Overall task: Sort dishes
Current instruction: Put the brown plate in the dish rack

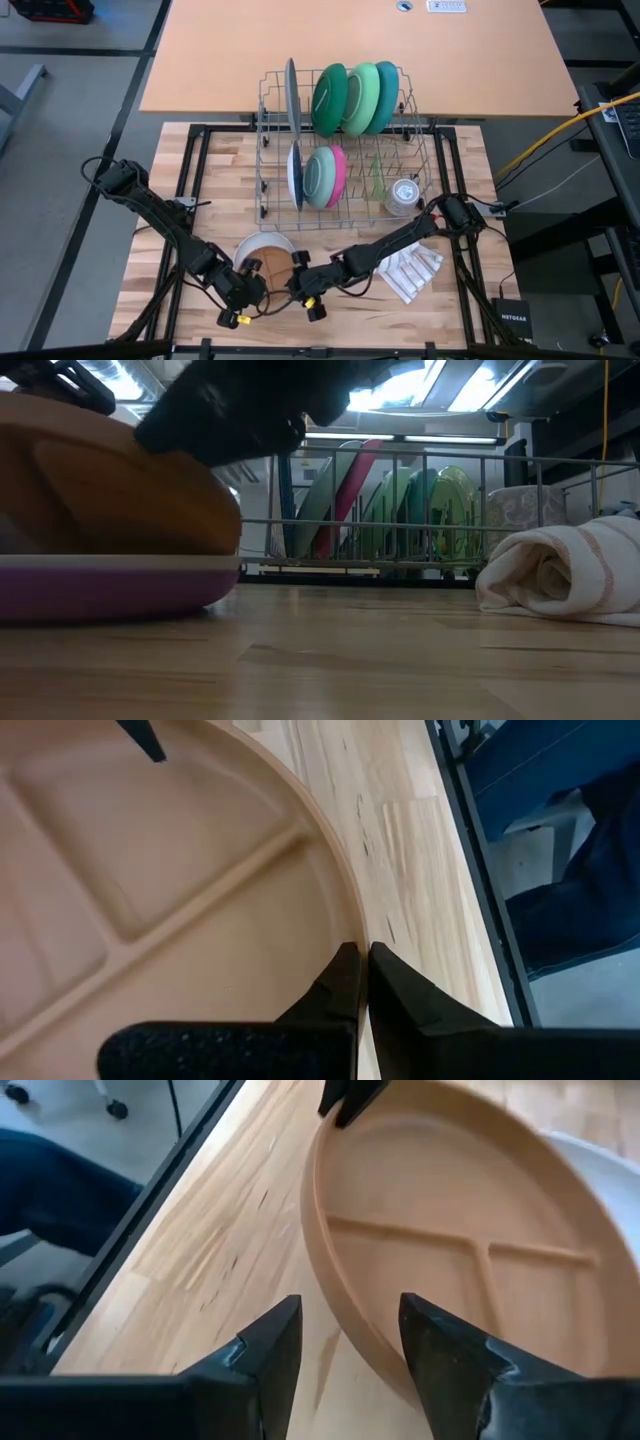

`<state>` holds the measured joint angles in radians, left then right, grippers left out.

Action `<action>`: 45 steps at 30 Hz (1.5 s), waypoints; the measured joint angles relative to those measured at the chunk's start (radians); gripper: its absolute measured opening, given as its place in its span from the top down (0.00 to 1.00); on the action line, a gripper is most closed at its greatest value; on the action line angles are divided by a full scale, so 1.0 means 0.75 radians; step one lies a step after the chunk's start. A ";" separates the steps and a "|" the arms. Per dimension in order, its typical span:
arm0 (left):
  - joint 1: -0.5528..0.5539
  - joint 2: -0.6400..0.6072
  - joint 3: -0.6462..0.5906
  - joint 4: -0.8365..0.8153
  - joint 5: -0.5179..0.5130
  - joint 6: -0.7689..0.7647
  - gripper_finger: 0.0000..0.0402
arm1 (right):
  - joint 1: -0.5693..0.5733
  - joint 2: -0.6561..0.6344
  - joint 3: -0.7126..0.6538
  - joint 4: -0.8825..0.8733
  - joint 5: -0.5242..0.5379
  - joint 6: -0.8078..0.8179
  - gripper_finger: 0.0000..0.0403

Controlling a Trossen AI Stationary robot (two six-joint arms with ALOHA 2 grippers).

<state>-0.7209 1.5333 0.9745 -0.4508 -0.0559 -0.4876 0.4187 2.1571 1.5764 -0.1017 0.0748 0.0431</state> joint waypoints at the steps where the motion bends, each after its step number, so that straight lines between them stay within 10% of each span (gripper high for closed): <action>1: 0.000 0.000 0.000 0.000 0.000 0.006 1.00 | 0.000 0.000 0.000 -0.012 -0.017 0.000 0.57; 19: -0.001 0.000 0.000 -0.004 -0.003 0.031 1.00 | -0.001 0.000 0.001 -0.028 -0.094 0.001 0.99; 45: 0.001 -0.001 -0.001 0.061 -0.009 0.096 1.00 | -0.001 0.001 0.000 0.036 -0.056 0.116 0.61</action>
<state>-0.7200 1.5329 0.9741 -0.4049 -0.0627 -0.4154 0.4177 2.1578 1.5764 -0.0746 0.0325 0.1299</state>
